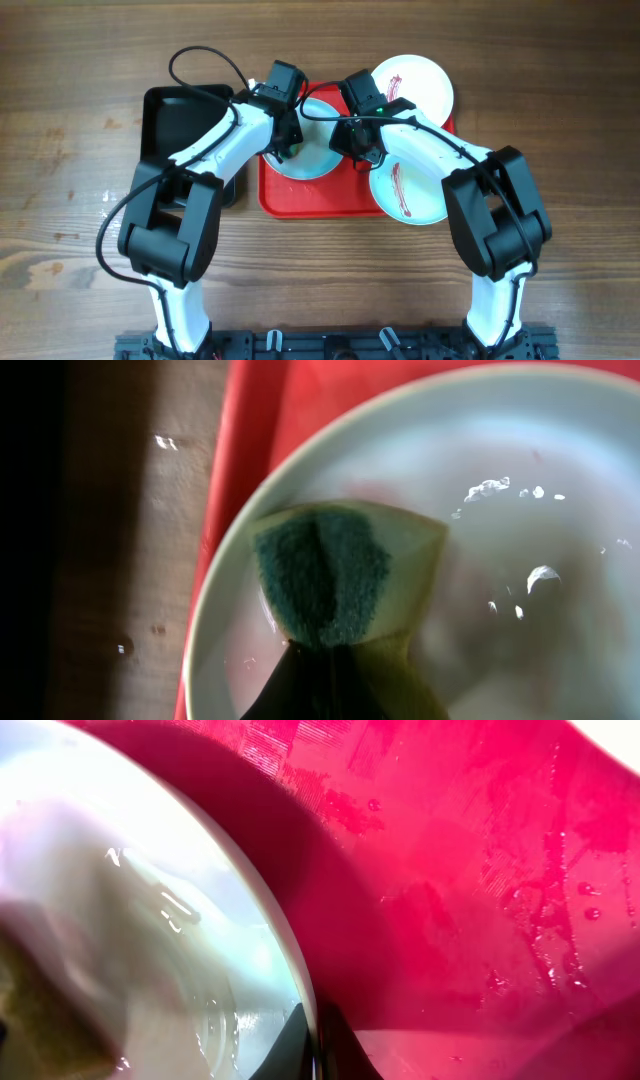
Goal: Clean dirty plates on tray and stack at the side
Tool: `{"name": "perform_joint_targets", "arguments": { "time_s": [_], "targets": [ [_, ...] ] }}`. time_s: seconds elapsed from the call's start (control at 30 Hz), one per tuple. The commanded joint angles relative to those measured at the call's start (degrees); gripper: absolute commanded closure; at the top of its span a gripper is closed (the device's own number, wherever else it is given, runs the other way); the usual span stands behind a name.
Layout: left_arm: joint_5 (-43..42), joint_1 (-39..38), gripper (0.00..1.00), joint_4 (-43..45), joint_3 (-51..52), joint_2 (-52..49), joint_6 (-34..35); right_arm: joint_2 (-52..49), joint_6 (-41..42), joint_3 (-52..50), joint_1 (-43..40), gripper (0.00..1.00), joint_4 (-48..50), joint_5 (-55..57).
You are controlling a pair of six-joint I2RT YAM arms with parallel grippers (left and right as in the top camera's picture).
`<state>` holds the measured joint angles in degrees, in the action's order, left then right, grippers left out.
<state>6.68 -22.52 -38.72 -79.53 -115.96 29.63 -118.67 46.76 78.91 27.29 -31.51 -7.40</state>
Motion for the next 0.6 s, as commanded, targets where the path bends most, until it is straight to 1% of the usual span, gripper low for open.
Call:
{"name": "perform_joint_targets", "arguments": {
  "time_s": [0.0,0.27,0.3,0.37,0.43,0.5,0.57],
  "targets": [
    [-16.22,0.15,0.96,-4.44,1.73,-1.49,-9.09,-2.32,-1.14,-0.66,0.13,0.96,-0.22,0.94],
    [-42.99,0.2,0.96,-9.03,1.73,-1.49,-26.75,-2.32,-1.38,-0.66,0.13,0.96,0.09,0.92],
    [-44.13,0.17,0.96,-9.14,1.73,-1.49,-27.63,-2.32,-1.4,-0.66,0.13,0.95,0.2,0.92],
    [-43.87,0.17,0.96,-8.46,1.73,-1.49,-27.71,-2.32,-1.4,-0.66,0.13,0.96,0.44,0.92],
    [-41.42,0.17,0.96,-6.25,1.75,-1.49,-27.1,-2.32,-1.4,-0.66,0.13,0.96,0.42,0.92],
    [-38.23,0.17,0.96,-3.98,1.75,-1.49,-24.11,-2.32,-1.62,-0.66,0.13,0.96,0.42,0.92],
    [-32.92,0.17,0.96,-1.01,1.75,-1.49,-19.78,-2.32,-1.64,-0.66,0.13,0.96,0.42,0.92]
  ]
}}
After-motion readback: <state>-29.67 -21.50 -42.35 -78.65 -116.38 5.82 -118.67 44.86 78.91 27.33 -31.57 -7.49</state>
